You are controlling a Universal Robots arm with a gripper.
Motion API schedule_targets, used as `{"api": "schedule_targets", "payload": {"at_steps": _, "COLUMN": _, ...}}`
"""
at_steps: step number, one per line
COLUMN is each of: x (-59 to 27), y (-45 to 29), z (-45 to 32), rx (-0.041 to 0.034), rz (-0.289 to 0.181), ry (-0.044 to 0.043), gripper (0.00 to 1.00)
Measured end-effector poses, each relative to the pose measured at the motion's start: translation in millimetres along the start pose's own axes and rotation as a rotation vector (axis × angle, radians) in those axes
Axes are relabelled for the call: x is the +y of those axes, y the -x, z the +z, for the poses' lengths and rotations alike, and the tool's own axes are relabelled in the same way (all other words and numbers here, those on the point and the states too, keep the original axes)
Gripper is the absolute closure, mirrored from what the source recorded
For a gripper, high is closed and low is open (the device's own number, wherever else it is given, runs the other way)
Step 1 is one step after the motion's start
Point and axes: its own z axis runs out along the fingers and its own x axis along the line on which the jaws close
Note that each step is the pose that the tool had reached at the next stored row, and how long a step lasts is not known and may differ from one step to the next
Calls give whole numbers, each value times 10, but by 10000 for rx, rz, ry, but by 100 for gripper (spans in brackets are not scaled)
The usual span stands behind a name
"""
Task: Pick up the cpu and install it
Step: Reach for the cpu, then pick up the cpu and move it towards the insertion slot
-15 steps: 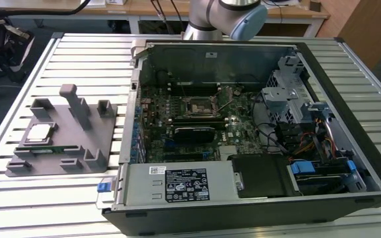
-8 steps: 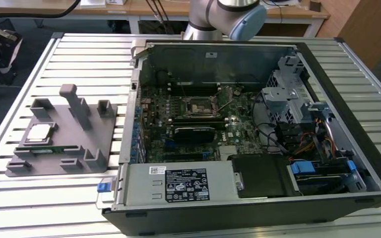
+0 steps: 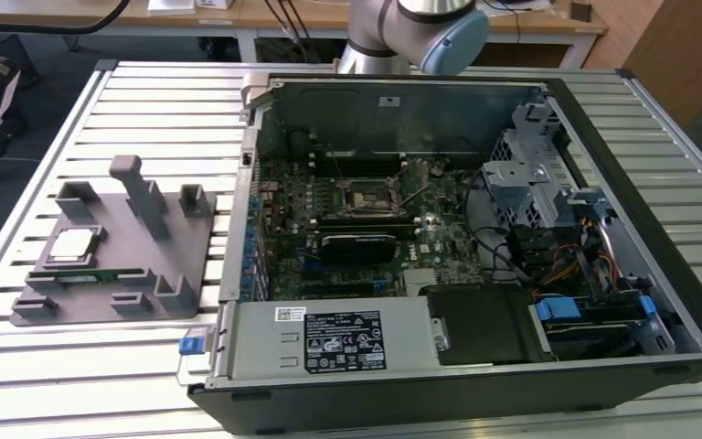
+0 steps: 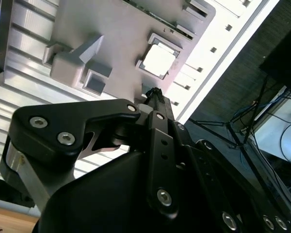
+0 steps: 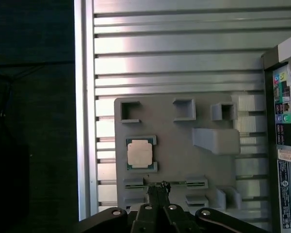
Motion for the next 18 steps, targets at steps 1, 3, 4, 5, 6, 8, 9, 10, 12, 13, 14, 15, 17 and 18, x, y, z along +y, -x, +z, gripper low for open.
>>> {"api": "schedule_targets", "payload": {"at_steps": 1, "x": 3, "y": -25, "z": 5, "rx": 0, "rz": -6, "ry": 0, "gripper": 89}}
{"api": "schedule_targets", "payload": {"at_steps": 3, "x": 6, "y": -69, "z": 13, "rx": 0, "rz": -16, "ry": 0, "gripper": 89}}
{"api": "schedule_targets", "payload": {"at_steps": 4, "x": 7, "y": -89, "z": 18, "rx": -1, "rz": -20, "ry": 1, "gripper": 89}}
{"api": "schedule_targets", "payload": {"at_steps": 5, "x": 8, "y": -108, "z": 21, "rx": 0, "rz": -23, "ry": 1, "gripper": 89}}
{"api": "schedule_targets", "payload": {"at_steps": 6, "x": 8, "y": -124, "z": 24, "rx": 0, "rz": -27, "ry": 0, "gripper": 89}}
{"api": "schedule_targets", "payload": {"at_steps": 8, "x": 7, "y": -156, "z": 30, "rx": 2, "rz": -36, "ry": 0, "gripper": 89}}
{"api": "schedule_targets", "payload": {"at_steps": 9, "x": 7, "y": -173, "z": 33, "rx": 2, "rz": -40, "ry": -1, "gripper": 89}}
{"api": "schedule_targets", "payload": {"at_steps": 10, "x": 7, "y": -191, "z": 37, "rx": 3, "rz": -44, "ry": -1, "gripper": 89}}
{"api": "schedule_targets", "payload": {"at_steps": 12, "x": 6, "y": -225, "z": 46, "rx": 3, "rz": -52, "ry": 0, "gripper": 89}}
{"api": "schedule_targets", "payload": {"at_steps": 13, "x": 5, "y": -241, "z": 50, "rx": 3, "rz": -58, "ry": 0, "gripper": 89}}
{"api": "schedule_targets", "payload": {"at_steps": 14, "x": 5, "y": -257, "z": 53, "rx": 4, "rz": -63, "ry": -1, "gripper": 89}}
{"api": "schedule_targets", "payload": {"at_steps": 15, "x": 4, "y": -272, "z": 57, "rx": 3, "rz": -68, "ry": 0, "gripper": 89}}
{"api": "schedule_targets", "payload": {"at_steps": 17, "x": 3, "y": -298, "z": 67, "rx": 8, "rz": -76, "ry": -1, "gripper": 89}}
{"api": "schedule_targets", "payload": {"at_steps": 18, "x": 2, "y": -308, "z": 75, "rx": 11, "rz": -80, "ry": -1, "gripper": 89}}
